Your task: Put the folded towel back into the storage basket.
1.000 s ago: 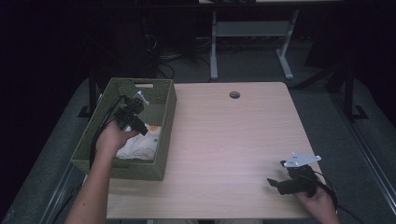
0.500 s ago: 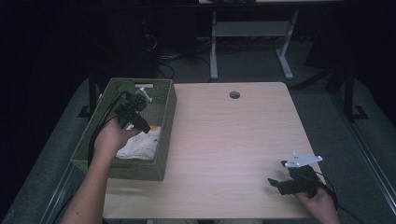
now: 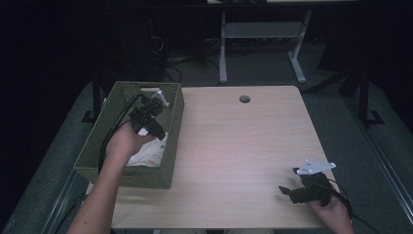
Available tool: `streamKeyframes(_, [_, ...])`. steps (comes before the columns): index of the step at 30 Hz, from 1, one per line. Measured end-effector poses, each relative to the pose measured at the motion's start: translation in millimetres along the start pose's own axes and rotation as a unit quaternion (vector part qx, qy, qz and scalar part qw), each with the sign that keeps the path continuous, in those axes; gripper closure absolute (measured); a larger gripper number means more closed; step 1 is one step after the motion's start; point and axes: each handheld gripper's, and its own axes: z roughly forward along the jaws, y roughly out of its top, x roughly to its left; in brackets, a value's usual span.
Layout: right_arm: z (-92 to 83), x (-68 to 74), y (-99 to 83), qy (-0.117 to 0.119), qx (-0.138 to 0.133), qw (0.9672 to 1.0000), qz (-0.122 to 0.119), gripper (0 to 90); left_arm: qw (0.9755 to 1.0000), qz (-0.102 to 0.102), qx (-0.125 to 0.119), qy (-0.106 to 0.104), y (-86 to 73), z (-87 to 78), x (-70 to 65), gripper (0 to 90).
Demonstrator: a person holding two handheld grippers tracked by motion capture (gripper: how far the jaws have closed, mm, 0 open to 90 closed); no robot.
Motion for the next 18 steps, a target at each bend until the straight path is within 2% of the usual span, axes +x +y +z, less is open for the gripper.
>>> streamKeyframes(8, [0.3,0.2,0.2,-0.001,0.001,1.0000,0.000,14.3,0.9999,0.011,-0.002,-0.004,10.1,-5.4,-12.2,51.1])
streamKeyframes(18, [-0.2,0.0,0.1,0.000,-0.001,1.0000,0.000,14.3,0.9994,0.033,-0.011,-0.008,24.8,-9.8,-35.6,49.2])
